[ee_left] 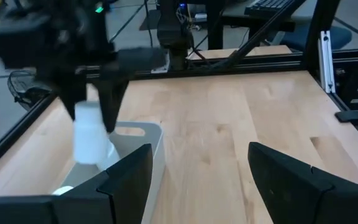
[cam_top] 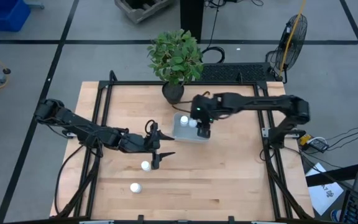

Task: Pick and place pill bottles into a basket
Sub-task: Put the white medicine bottle into the gray bin

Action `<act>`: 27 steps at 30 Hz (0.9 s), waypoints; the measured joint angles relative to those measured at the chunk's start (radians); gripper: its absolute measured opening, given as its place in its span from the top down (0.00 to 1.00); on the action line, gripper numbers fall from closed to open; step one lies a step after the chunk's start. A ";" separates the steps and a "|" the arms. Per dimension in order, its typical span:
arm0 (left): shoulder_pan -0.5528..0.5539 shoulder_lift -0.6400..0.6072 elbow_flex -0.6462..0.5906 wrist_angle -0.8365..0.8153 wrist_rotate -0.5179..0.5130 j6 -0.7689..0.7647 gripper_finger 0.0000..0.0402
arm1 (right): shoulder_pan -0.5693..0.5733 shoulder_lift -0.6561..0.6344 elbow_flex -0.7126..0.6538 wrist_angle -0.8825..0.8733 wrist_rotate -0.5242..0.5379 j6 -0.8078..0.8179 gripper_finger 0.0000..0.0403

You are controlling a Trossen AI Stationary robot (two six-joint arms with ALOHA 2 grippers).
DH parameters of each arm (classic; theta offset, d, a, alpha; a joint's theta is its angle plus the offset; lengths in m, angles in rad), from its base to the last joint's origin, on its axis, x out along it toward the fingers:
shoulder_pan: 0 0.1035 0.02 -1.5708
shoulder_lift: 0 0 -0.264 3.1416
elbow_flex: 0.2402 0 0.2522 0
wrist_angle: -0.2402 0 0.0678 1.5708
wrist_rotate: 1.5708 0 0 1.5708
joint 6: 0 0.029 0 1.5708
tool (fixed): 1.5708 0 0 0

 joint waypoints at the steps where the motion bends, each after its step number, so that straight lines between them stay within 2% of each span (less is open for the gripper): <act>1: 0.000 0.000 0.000 0.000 0.001 0.000 0.32 | -0.011 0.028 0.024 -0.023 -0.001 -0.016 0.60; 7: -0.008 0.000 0.000 -0.007 0.001 0.013 0.32 | -0.051 0.157 0.122 -0.148 -0.067 -0.081 0.60; 13: -0.008 0.000 0.000 -0.008 0.002 0.017 0.32 | -0.053 0.211 0.171 -0.282 -0.153 -0.127 0.60; 27: -0.031 0.000 0.000 -0.008 0.003 0.023 0.33 | -0.021 0.286 0.175 -0.325 -0.175 -0.174 0.60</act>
